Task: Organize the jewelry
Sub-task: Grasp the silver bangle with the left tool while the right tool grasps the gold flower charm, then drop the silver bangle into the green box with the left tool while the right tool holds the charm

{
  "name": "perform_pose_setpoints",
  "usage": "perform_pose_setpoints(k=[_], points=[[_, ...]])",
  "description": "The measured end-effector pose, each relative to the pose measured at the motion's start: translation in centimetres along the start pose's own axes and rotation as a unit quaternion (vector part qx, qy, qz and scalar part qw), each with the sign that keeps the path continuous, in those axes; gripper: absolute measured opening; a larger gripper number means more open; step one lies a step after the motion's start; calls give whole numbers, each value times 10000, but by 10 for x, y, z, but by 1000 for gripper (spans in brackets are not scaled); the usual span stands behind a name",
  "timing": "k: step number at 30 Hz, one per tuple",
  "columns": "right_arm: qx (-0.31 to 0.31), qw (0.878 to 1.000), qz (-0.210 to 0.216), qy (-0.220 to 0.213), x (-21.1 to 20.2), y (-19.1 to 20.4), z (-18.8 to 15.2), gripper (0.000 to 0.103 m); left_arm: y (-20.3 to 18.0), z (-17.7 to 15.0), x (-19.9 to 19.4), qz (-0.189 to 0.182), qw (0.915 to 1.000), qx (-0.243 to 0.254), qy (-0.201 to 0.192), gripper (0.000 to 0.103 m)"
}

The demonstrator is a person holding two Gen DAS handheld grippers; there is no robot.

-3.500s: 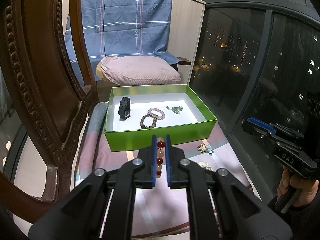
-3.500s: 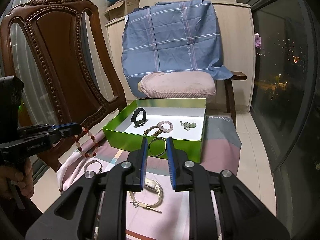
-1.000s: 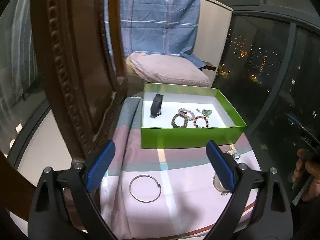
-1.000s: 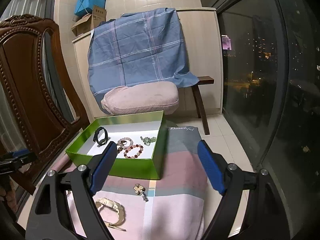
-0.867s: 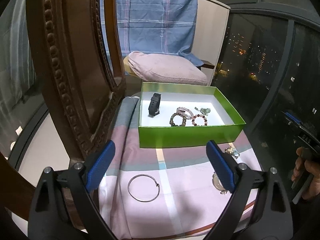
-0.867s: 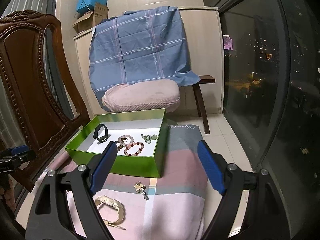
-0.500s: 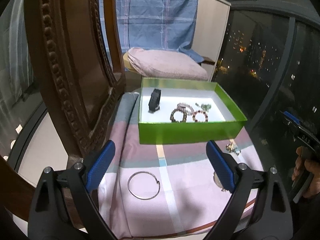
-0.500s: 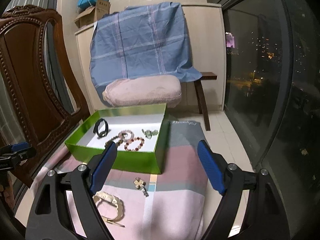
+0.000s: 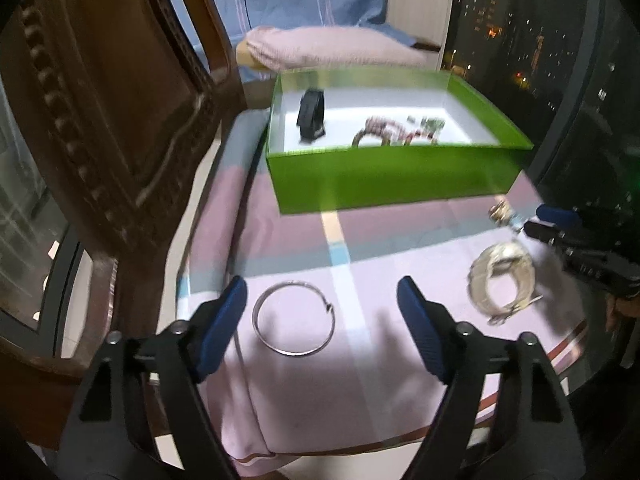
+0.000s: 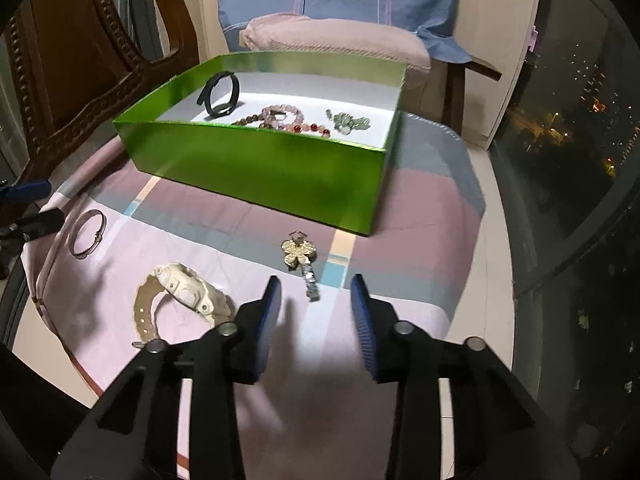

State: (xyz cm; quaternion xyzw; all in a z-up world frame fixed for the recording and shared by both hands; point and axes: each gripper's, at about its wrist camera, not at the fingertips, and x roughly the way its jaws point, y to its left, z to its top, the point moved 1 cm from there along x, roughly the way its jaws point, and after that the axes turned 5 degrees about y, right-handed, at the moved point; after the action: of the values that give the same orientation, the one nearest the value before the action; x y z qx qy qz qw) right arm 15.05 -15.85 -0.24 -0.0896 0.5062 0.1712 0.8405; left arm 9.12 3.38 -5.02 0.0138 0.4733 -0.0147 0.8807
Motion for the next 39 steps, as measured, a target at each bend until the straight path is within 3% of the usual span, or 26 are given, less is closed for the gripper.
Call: perform_pose_setpoints(k=[3,5,7,20,23,27,31,34,39], points=[[-41,9999,-23,146,11,2,1,24,1,-4,13,49,9997,-23,240,72],[-79,9996,-17,256,17,3,1,10,3,-5,18,76,9995,-55,315,72],[-121,9994,-12,315,21,6,2,7,4,-6,21,83,9992,-87,382,72],[-131,9997,194,-52,-16,6,2,7,10,-7,52,255,9963,-259,785,71],[-99,9996,211,-156,-24,4,2,7,16,-5,58,120,9952,-473,852,71],[-17,9994,207,-282,-32,-2,2,7,21,-3,58,96,9944,-626,842,60],[22,9989,219,-418,-41,-5,2,7,18,-2,56,64,9951,-542,819,59],[66,9977,259,-626,-54,-5,3,7,10,1,38,102,9979,-436,473,59],[237,9931,389,-1084,-87,-1,5,7,-11,13,-29,-76,9978,-337,-566,60]])
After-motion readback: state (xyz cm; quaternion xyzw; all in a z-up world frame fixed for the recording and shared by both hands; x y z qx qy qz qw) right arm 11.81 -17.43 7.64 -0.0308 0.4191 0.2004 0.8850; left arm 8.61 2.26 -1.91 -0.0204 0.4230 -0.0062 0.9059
